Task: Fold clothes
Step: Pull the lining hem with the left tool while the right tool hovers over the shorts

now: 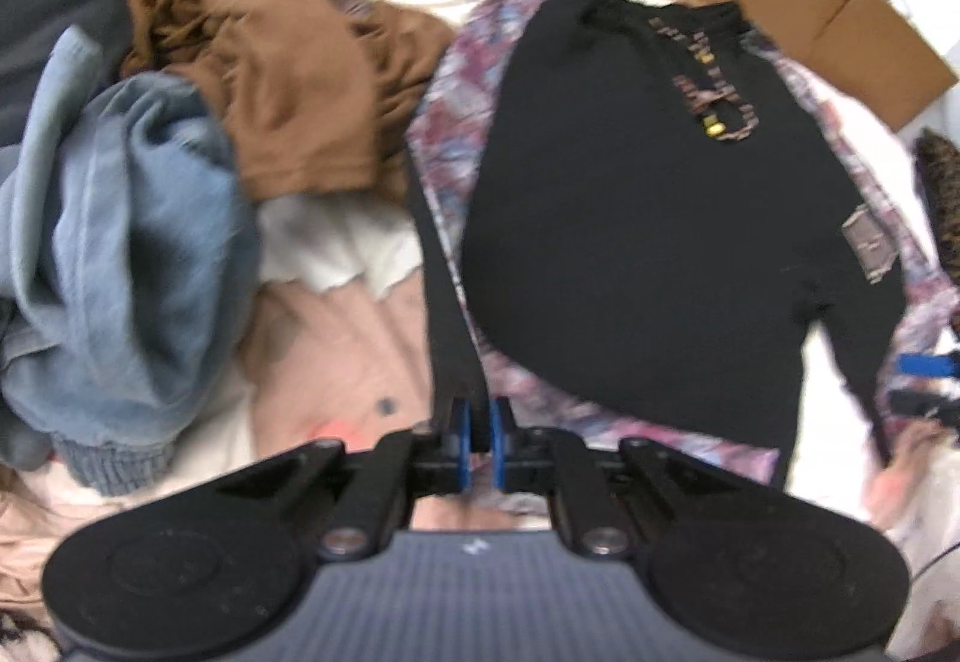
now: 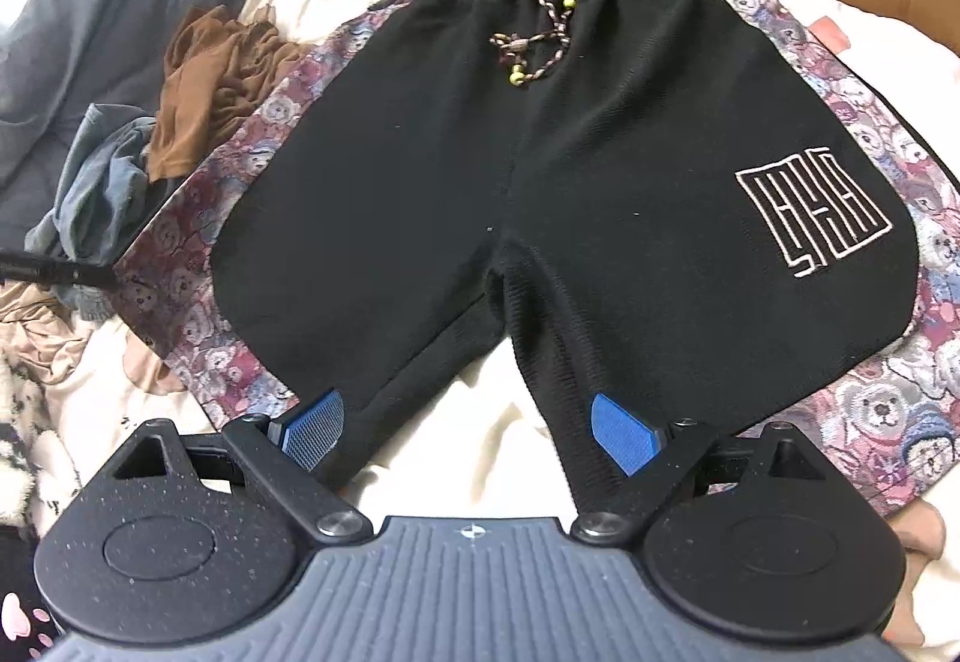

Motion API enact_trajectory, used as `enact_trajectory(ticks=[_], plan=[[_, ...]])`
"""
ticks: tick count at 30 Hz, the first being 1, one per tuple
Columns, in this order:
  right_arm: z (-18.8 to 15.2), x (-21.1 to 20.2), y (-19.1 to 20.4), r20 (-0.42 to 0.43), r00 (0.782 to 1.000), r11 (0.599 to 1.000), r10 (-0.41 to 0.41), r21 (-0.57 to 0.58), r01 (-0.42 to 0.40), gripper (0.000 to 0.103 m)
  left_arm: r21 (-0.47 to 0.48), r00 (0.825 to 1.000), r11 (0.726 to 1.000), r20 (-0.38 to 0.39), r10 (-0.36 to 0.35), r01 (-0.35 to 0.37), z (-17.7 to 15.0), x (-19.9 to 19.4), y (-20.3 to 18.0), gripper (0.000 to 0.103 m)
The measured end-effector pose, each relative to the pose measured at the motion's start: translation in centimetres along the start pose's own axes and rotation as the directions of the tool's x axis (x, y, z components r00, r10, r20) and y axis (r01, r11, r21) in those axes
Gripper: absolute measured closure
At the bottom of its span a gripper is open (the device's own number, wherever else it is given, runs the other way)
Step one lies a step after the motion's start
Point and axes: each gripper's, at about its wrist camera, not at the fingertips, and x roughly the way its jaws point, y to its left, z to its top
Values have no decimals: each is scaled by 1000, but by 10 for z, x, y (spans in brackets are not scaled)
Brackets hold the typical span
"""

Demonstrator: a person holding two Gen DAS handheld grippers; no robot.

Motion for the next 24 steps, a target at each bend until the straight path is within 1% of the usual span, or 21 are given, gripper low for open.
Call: enact_trajectory(ticks=[7,10,11,16,21,24], plan=[[0,-2,6,13,999,999,32,-20,-31,10,-28,995,995,-12,-96,96,19,-8,-31,96],[1,-4,9,23,998,998,51,-29,-50,14,-56,989,988,-26,-145,144,22,-6,-43,96],[1,-5,10,27,998,998,58,-34,-57,18,-65,986,985,-31,-162,160,23,-4,-46,97],[3,-9,16,49,994,995,93,-45,-91,19,-89,970,968,-55,-238,233,29,4,-63,97],[6,-13,24,81,987,990,137,-47,-133,28,-124,949,948,-85,-305,293,31,7,-80,98],[7,-14,31,89,981,984,173,-51,-169,28,-138,935,935,-96,-341,327,34,12,-91,98]])
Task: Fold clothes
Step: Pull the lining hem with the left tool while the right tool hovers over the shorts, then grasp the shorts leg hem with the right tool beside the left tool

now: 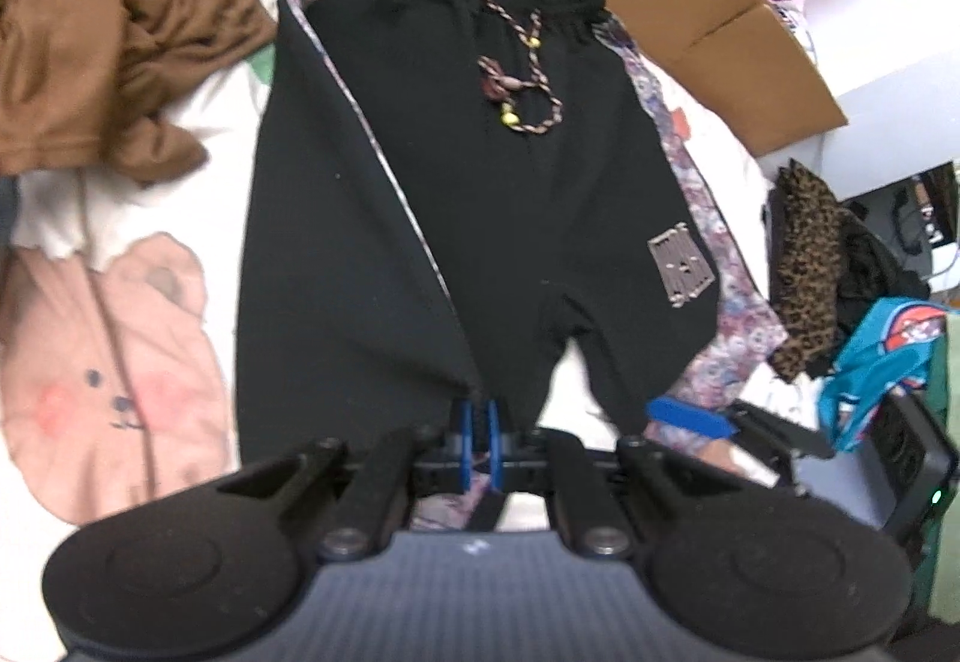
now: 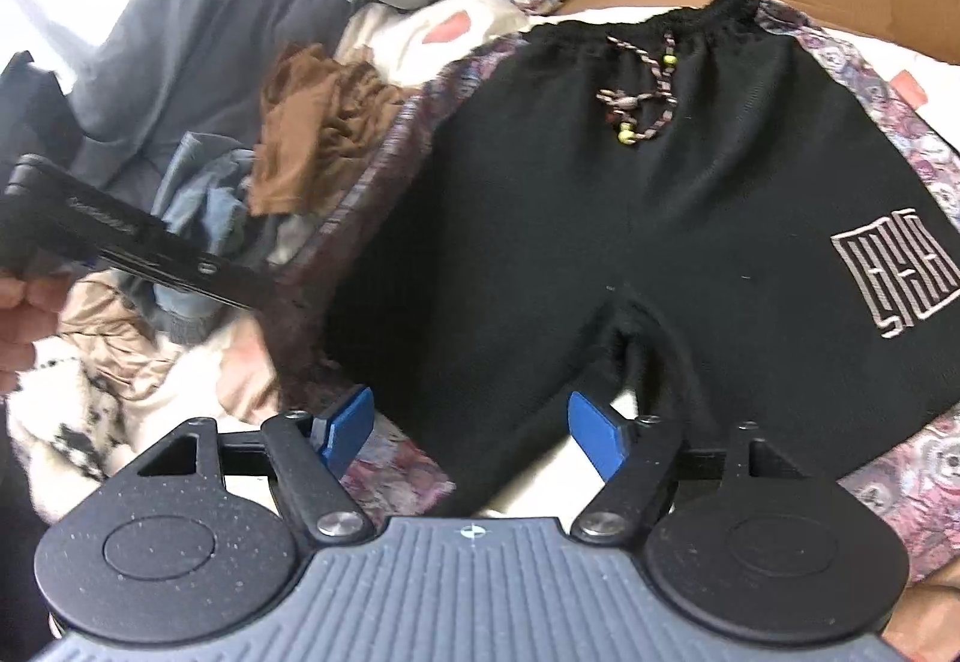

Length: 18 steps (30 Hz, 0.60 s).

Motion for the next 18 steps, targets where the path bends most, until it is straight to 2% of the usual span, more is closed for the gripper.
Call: enact_trajectory(ticks=[5,10,14,18], plan=[[-1,3,16,9,999,998,54,-26,-54,29,-23,997,997,-25,-72,72,4,14,-21,98],[5,2,27,39,998,997,48,-54,-46,30,0,991,992,-45,-125,126,5,23,-51,98],[9,2,27,52,998,999,28,-36,-26,41,3,986,986,-41,-164,165,5,27,-65,98],[12,2,25,68,998,999,9,-32,-7,47,-2,981,982,-41,-189,189,4,32,-75,98]])
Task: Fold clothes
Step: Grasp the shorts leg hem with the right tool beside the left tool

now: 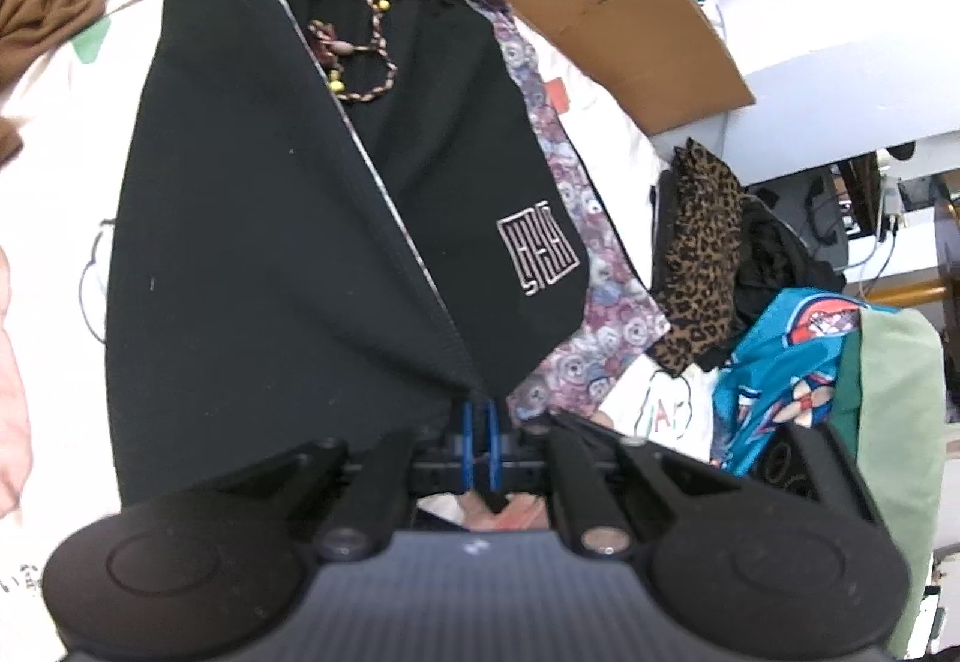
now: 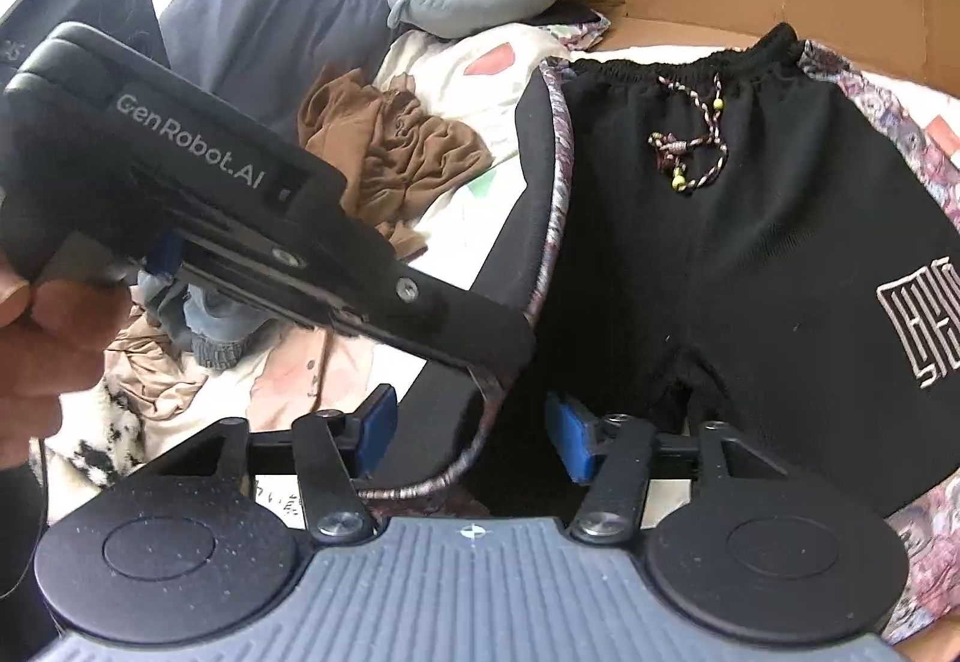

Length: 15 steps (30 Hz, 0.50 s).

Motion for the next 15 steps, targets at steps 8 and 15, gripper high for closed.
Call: enact_trajectory(ticks=[8,15], plan=[[3,-8,-20,51,996,996,-68,66,65,99,-18,1000,1000,16,-24,24,3,10,-20,98],[-2,-22,-35,93,987,984,-129,132,116,102,63,996,998,85,0,-5,5,4,-36,68]])
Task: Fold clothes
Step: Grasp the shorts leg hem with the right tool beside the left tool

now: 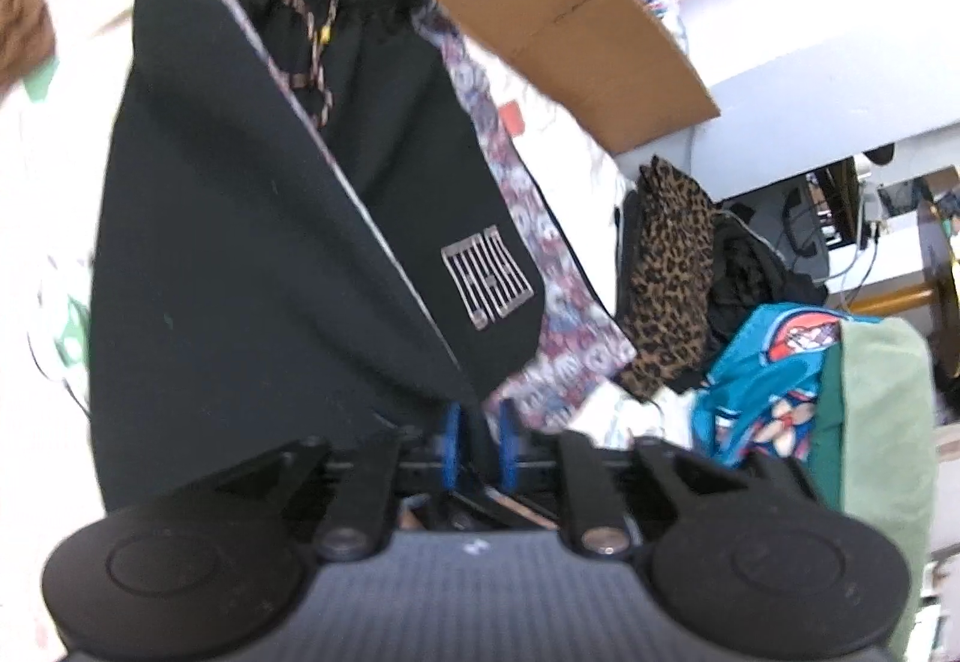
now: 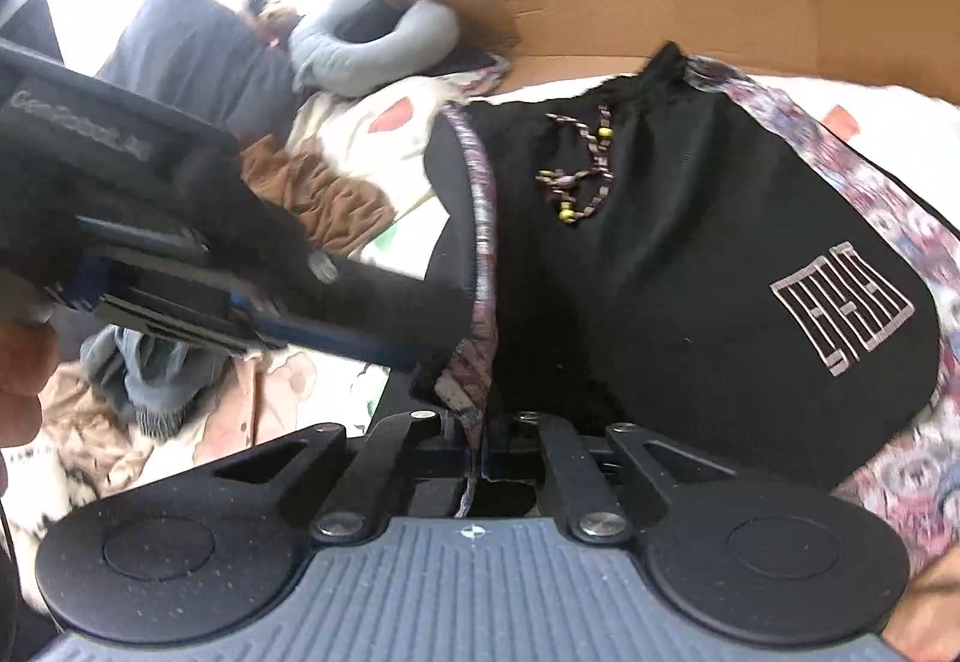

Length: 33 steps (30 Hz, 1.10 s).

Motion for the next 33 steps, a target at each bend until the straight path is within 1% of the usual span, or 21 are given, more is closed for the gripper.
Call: enact_trajectory(ticks=[1,2,5,9,13,16,21,23,26,28,33], plan=[[0,0,-2,3,1000,1000,-5,-5,5,102,15,1000,1000,18,13,-13,0,-2,1,56],[1,-1,-5,4,1000,1000,-13,2,13,102,24,999,999,32,26,-27,0,-4,4,54],[6,-3,-16,17,999,999,-30,33,29,102,45,995,995,52,81,-84,0,-5,18,51],[10,-8,-23,33,999,998,-33,62,31,102,-1,986,988,49,157,-157,-2,-2,48,46],[13,-10,-27,32,999,997,-33,77,30,102,-71,983,980,13,186,-184,-9,0,81,43],[14,-13,-32,33,999,996,-36,78,33,102,-86,978,975,-1,207,-206,-19,1,102,43],[16,-21,-51,27,998,995,-55,84,52,102,-123,975,967,-22,222,-223,-34,18,120,43],[17,-25,-60,24,998,994,-66,88,64,102,-138,977,967,-25,213,-214,-36,22,123,43],[19,-30,-76,22,996,990,-89,111,86,102,-113,974,967,-32,226,-228,-36,27,124,42],[20,-34,-85,21,994,988,-108,115,105,102,-118,973,966,-45,226,-229,-36,30,128,42],[21,-43,-108,23,987,979,-156,134,152,102,-149,981,970,-63,185,-192,-39,37,131,42]])
